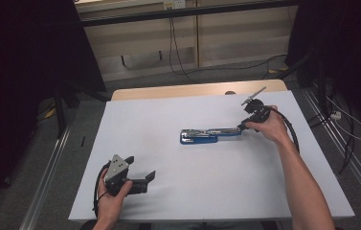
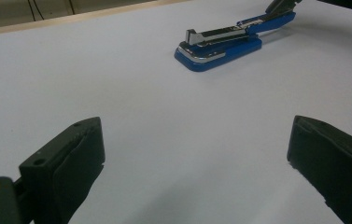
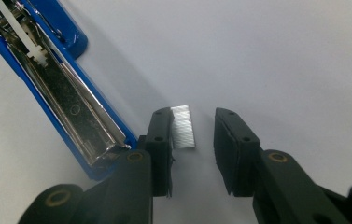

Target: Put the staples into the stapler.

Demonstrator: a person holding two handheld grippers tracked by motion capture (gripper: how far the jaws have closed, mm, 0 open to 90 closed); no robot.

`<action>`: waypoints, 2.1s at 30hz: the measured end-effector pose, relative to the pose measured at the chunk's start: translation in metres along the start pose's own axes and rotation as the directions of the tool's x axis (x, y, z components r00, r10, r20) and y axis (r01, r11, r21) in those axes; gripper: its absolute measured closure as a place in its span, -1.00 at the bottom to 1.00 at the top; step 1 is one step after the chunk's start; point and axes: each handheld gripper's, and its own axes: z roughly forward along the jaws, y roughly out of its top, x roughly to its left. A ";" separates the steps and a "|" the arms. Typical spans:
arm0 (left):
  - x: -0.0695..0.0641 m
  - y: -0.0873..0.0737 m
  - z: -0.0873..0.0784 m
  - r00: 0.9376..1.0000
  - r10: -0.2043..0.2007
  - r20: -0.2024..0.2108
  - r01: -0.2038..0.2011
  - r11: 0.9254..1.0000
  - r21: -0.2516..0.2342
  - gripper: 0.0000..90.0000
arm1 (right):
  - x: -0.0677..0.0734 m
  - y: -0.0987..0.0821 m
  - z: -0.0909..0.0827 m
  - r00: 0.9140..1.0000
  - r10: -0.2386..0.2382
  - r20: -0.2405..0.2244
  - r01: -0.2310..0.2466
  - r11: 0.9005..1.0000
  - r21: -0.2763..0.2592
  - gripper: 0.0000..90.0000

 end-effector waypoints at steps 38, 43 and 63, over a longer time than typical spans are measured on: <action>0.002 0.000 -0.002 1.000 -0.007 -0.007 0.007 1.000 -0.002 -0.91 | 0.002 0.004 0.000 0.998 0.001 0.062 0.001 1.000 -0.023 0.77; 0.002 0.000 -0.004 1.000 -0.006 -0.007 0.006 1.000 -0.014 -0.90 | 0.001 0.006 -0.006 0.997 0.006 0.074 -0.002 0.999 -0.053 0.77; 0.003 -0.001 -0.006 1.000 -0.020 -0.014 0.020 1.000 -0.011 -0.91 | 0.012 0.012 -0.017 0.997 -0.033 0.074 0.043 0.990 -0.135 0.77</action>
